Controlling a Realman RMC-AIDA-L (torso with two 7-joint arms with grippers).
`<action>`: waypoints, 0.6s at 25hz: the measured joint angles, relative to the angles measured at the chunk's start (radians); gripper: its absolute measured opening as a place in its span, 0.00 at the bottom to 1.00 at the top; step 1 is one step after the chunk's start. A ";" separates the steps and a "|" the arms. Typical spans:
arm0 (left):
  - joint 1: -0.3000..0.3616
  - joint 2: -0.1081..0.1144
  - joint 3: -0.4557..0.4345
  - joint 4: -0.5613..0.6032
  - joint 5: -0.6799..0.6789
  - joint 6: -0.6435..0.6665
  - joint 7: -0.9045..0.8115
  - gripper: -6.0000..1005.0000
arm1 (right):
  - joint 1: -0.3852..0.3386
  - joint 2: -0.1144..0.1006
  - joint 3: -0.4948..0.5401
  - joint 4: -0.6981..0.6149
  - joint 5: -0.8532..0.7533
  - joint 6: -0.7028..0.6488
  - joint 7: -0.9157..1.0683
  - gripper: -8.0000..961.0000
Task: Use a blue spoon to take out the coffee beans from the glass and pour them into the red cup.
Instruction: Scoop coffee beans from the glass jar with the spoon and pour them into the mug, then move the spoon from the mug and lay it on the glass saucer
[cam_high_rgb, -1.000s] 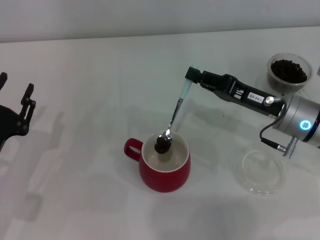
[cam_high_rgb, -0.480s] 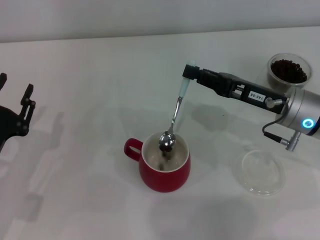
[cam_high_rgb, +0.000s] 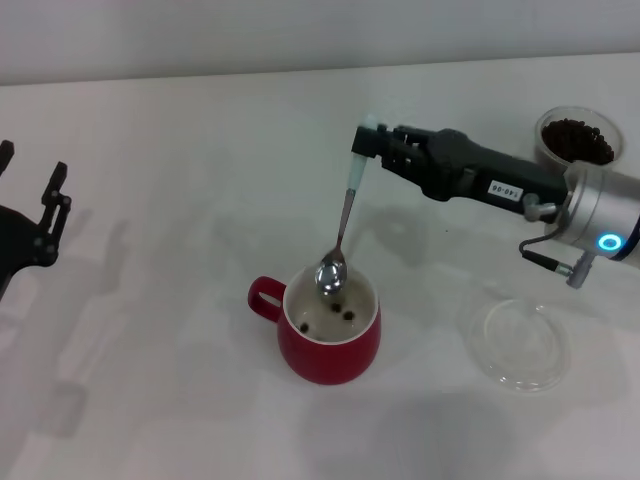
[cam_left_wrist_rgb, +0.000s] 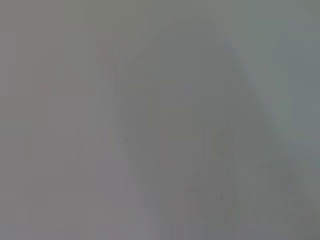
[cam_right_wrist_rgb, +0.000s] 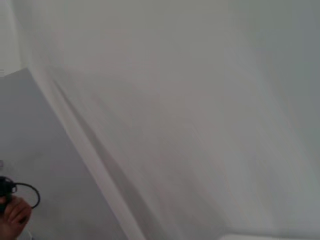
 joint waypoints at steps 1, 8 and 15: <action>0.000 0.000 -0.001 0.000 -0.001 -0.001 0.000 0.49 | -0.001 -0.001 0.002 -0.004 0.001 0.008 -0.011 0.16; -0.010 0.002 -0.006 -0.004 -0.014 -0.003 0.001 0.49 | -0.032 -0.014 0.009 -0.043 0.049 0.050 0.045 0.16; -0.037 0.003 -0.008 -0.004 -0.040 -0.028 0.002 0.49 | -0.133 -0.024 0.017 -0.187 0.078 0.062 0.170 0.16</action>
